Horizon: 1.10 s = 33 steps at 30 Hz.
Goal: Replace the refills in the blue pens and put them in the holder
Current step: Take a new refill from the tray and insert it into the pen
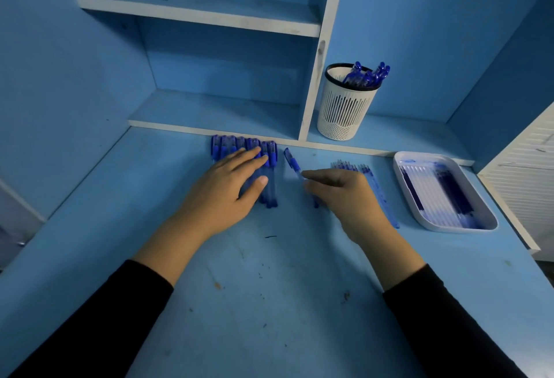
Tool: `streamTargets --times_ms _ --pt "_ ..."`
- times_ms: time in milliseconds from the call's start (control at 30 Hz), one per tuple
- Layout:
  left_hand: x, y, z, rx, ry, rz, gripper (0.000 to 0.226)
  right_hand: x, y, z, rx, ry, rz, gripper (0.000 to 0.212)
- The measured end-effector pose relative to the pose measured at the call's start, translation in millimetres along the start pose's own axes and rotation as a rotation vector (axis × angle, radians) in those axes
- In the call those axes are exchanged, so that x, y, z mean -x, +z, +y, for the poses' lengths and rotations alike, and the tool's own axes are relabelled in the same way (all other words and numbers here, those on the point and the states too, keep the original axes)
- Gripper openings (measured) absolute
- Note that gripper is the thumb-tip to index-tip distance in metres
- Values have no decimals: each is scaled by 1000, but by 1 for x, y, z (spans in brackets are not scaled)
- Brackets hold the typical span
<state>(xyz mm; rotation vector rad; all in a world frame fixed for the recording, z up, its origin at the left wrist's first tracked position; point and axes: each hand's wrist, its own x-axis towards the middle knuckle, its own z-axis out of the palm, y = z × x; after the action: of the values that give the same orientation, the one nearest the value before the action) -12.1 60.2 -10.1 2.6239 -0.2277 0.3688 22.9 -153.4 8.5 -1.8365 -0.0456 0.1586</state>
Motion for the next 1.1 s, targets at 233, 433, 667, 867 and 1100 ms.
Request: streamTargets --times_ms 233,433,667,867,1100 --pt "5 9 36 551 -149 109 43 40 2 -1 -447 14 -44 19" --pt "10 10 68 928 -204 223 41 65 8 0 -404 -120 -39 22" --pt "15 6 73 1022 -139 298 38 71 10 4 -363 -203 39 17" --pt "27 7 57 901 -107 139 28 62 -8 5 -430 -250 160 28" --pt "34 17 49 622 120 113 29 59 -6 12 -402 -256 53 19"
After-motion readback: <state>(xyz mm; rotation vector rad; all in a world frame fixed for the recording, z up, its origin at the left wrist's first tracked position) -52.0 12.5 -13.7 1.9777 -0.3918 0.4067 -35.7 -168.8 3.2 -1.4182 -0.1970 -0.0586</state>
